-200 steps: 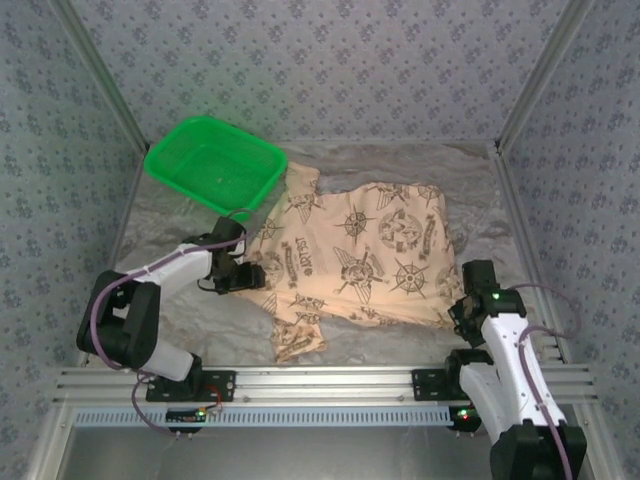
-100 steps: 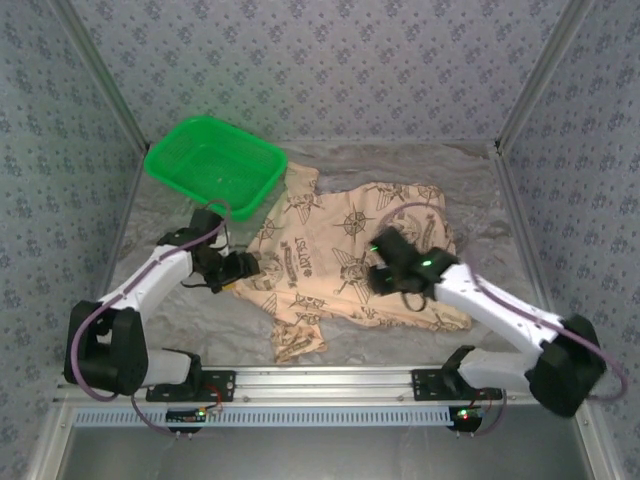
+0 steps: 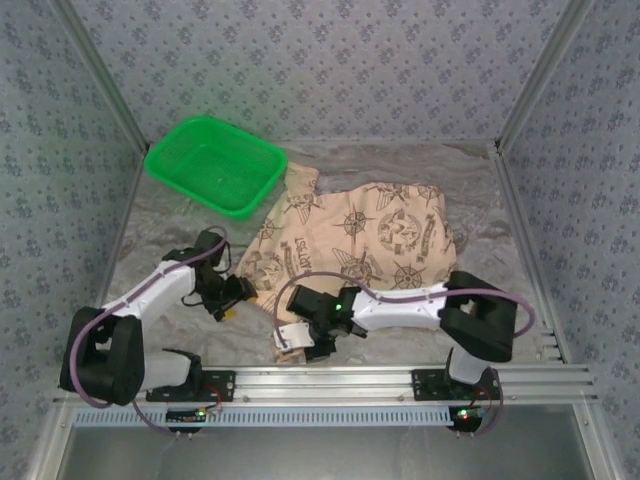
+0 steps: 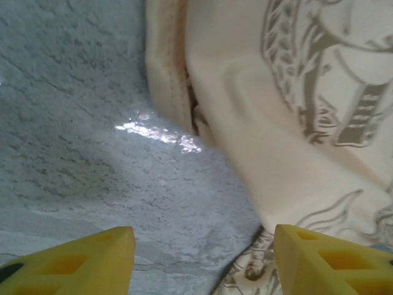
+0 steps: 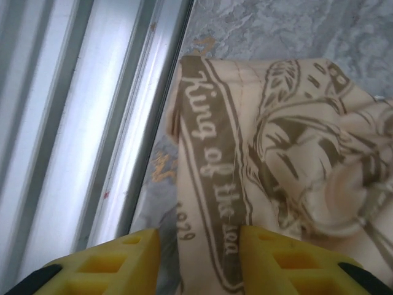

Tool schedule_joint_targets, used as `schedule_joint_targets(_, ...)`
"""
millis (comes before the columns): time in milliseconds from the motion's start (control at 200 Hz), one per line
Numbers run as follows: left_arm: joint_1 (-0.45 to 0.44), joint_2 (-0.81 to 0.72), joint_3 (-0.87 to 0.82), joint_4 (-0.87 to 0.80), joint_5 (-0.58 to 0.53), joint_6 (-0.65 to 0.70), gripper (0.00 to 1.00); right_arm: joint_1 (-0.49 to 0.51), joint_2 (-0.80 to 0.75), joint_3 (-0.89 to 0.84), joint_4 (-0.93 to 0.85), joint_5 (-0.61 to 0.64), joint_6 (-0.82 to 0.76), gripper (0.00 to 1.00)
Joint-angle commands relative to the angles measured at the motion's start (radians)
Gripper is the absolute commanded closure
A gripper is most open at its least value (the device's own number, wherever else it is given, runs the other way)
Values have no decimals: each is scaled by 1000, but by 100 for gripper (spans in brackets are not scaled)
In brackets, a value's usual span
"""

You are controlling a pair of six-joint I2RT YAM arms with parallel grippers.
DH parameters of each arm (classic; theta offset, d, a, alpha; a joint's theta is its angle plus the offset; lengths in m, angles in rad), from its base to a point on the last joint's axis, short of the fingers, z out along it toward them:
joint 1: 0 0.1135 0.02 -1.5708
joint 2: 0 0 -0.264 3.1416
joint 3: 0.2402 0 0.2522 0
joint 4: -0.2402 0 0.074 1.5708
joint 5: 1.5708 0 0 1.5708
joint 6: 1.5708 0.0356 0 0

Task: Fold the inside-out t-shirt

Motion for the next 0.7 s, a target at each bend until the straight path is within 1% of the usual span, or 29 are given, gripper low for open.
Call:
schedule_joint_targets(0, -12, 22, 9, 62, -75, -69, 41, 24, 48, 43, 72, -24, -108, 61)
schedule_joint_targets(50, -14, 47, 6, 94, -95, -84, 43, 44, 64, 29, 110, -16, -111, 63)
schedule_joint_targets(70, -15, 57, 4, 103, -101, -89, 44, 53, 71, 21, 133, -3, -111, 66)
schedule_joint_targets(85, -17, 66, 2, 113, -105, -90, 45, 61, 76, 15, 150, 7, -112, 70)
schedule_joint_targets(115, -21, 84, 0, 128, -111, -88, 46, 72, 78, 0, 180, 22, -116, 84)
schedule_joint_targets(125, -21, 90, 0, 132, -115, -86, 47, 76, 79, -4, 187, 27, -118, 86)
schedule_joint_targets(155, -20, 109, 3, 137, -129, -84, 50, 82, 74, -16, 210, 36, -111, 97)
schedule_joint_targets(165, -21, 114, 4, 139, -136, -82, 51, 83, 69, -20, 219, 37, -107, 100)
schedule_joint_targets(190, -23, 126, 8, 137, -154, -76, 56, 82, 51, -27, 230, 23, -95, 100)
schedule_joint_targets(215, -22, 135, 14, 130, -178, -69, 64, 78, 27, -34, 232, -4, -83, 100)
schedule_joint_targets(280, -20, 142, 35, 89, -249, -44, 80, 57, -54, -36, 198, -107, -44, 100)
schedule_joint_targets(330, -14, 132, 53, 39, -297, -21, 86, 42, -116, -24, 152, -185, -18, 100)
schedule_joint_targets(415, 1, 90, 71, -23, -359, 26, 92, 24, -210, -8, 105, -300, 35, 100)
schedule_joint_targets(475, 13, 55, 75, -39, -383, 55, 92, 7, -264, -28, 160, -363, 105, 100)
schedule_joint_targets(515, 20, 36, 77, -42, -394, 73, 90, -14, -291, -54, 217, -402, 151, 100)
schedule_joint_targets(580, 23, 17, 83, -37, -404, 112, 81, -53, -312, -89, 260, -431, 187, 100)
schedule_joint_targets(640, 24, 13, 91, -41, -416, 125, 70, -80, -311, -120, 250, -413, 164, 100)
schedule_joint_targets(665, 24, 12, 95, -38, -404, 133, 67, -95, -310, -143, 248, -410, 148, 100)
schedule_joint_targets(695, 23, 13, 94, -25, -354, 150, 65, -111, -304, -175, 248, -409, 126, 100)
